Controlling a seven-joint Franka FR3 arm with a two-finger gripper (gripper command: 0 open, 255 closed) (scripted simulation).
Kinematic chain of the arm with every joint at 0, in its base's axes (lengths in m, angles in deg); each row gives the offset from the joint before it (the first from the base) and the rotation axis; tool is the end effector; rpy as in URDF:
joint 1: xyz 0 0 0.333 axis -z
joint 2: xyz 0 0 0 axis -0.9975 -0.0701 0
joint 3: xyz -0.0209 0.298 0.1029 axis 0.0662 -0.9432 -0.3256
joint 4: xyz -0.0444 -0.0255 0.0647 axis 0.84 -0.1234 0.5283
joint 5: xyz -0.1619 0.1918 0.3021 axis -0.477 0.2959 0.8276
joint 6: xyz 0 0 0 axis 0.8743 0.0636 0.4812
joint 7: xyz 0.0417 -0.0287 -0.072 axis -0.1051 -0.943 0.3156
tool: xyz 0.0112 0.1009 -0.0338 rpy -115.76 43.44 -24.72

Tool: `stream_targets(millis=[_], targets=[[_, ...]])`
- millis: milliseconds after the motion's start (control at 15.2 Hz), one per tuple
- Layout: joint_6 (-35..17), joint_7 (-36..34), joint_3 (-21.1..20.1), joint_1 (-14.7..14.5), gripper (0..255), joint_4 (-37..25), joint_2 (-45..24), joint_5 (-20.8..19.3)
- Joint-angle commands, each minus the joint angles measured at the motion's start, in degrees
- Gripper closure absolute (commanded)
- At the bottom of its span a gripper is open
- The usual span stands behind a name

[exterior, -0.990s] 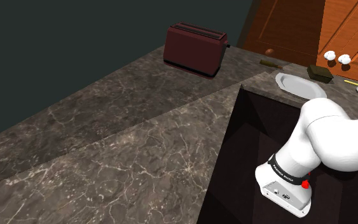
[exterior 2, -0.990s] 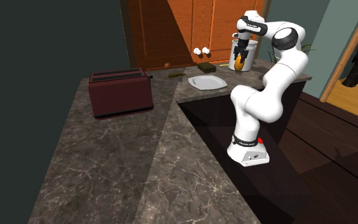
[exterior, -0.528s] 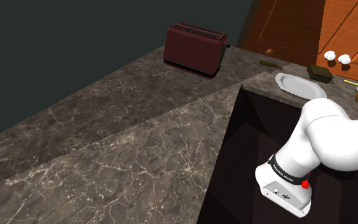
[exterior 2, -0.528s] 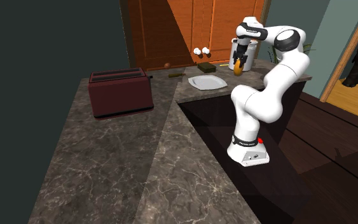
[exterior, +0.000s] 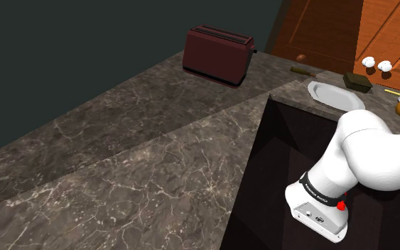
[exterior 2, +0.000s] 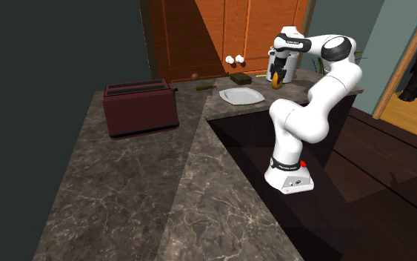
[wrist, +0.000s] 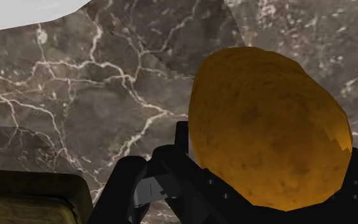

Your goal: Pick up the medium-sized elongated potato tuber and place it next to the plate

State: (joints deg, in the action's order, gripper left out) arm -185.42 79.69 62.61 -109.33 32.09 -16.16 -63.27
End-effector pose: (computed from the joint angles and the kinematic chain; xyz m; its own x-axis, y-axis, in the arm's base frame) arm -0.1311 -0.6587 0.4314 0.9424 0.3323 0.0389 0.3292 -0.9417 0.0689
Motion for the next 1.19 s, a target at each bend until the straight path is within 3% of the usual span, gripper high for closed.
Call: stream_targets(millis=[0,462,528,858,1122], targets=[[-0.5,-0.1,1.1,0.1,255,0.7,0.8,-0.5],[-0.4,-0.1,1.0,0.1,255,0.7,0.9,-0.5],[-0.4,-0.1,1.1,-0.2,0,0.5,0.9,-0.5],[-0.4,-0.1,1.0,0.1,0,0.7,0.9,-0.5],[4.6,1.6,-1.2,-0.7,0,-4.1,-1.6,1.9]])
